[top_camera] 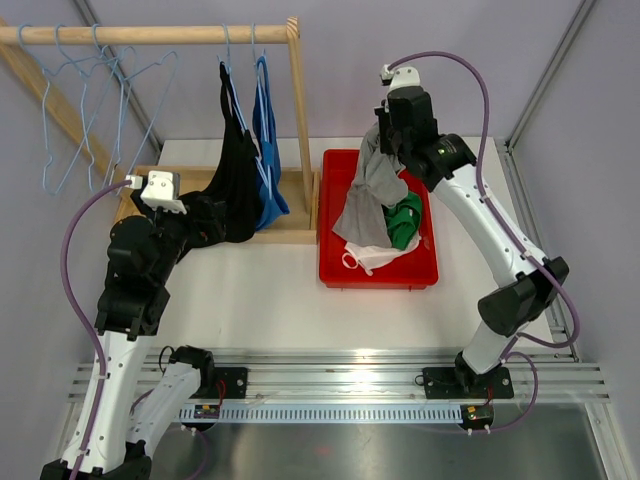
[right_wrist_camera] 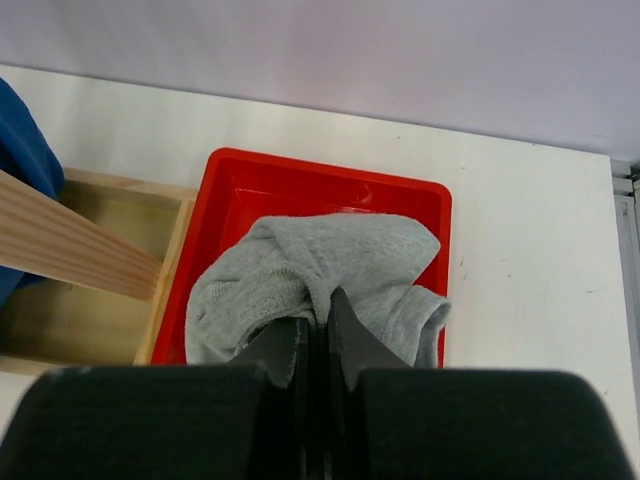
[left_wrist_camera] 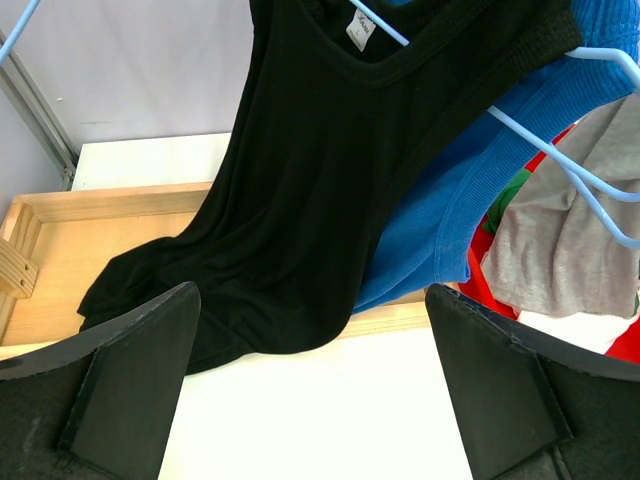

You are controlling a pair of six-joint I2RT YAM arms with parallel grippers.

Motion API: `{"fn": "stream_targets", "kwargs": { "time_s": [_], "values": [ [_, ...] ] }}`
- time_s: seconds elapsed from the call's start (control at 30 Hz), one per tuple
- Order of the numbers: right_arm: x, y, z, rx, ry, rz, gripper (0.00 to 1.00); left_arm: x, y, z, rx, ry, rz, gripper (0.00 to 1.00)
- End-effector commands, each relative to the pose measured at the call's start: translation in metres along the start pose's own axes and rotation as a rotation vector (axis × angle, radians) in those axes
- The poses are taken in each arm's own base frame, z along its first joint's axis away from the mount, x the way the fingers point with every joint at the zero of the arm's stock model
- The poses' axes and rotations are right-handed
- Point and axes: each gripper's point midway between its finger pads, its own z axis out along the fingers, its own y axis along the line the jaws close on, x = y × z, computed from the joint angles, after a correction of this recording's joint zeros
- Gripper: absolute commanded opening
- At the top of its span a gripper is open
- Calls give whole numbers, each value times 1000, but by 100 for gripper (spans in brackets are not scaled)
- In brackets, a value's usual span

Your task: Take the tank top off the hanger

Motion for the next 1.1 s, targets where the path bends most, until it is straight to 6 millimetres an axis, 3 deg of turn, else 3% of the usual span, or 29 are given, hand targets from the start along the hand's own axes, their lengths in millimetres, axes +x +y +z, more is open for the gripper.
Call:
{"fn": "stream_targets", "kwargs": {
  "time_s": [0.0,0.13,0.3,0.4,0.57,0.6,0.63,0.67,0.73,0.77,1.07],
  "values": [
    [19,7,20,-17,24,-6,0,-8,0,4,-3,-36,-3,99],
    [67,15,50,-15,116,-3,0,-8,-1,5,0,-32,-5,99],
    [123,24,73,-23,216,9,0,-8,-1,5,0,-32,-5,99],
    [143,27,77,-26,250,22,0,-8,-1,5,-1,-32,-7,99],
    [158,27,76,-27,272,30,3,-8,-1,4,-1,-31,-8,99],
    [158,26,75,-24,272,30,11,-8,-1,5,0,-31,-10,99],
    [158,26,75,-22,272,31,26,-8,-1,5,0,-31,-10,99],
    [157,26,74,-25,274,29,50,-8,-1,5,0,-31,-10,99],
    [153,26,72,-29,268,31,73,-8,-1,5,-1,-31,-11,99],
    [151,26,71,-30,263,31,96,-8,-1,5,-1,-31,-11,99],
    [143,19,50,-36,237,35,100,-9,0,5,-7,-31,-17,99]
  ]
}}
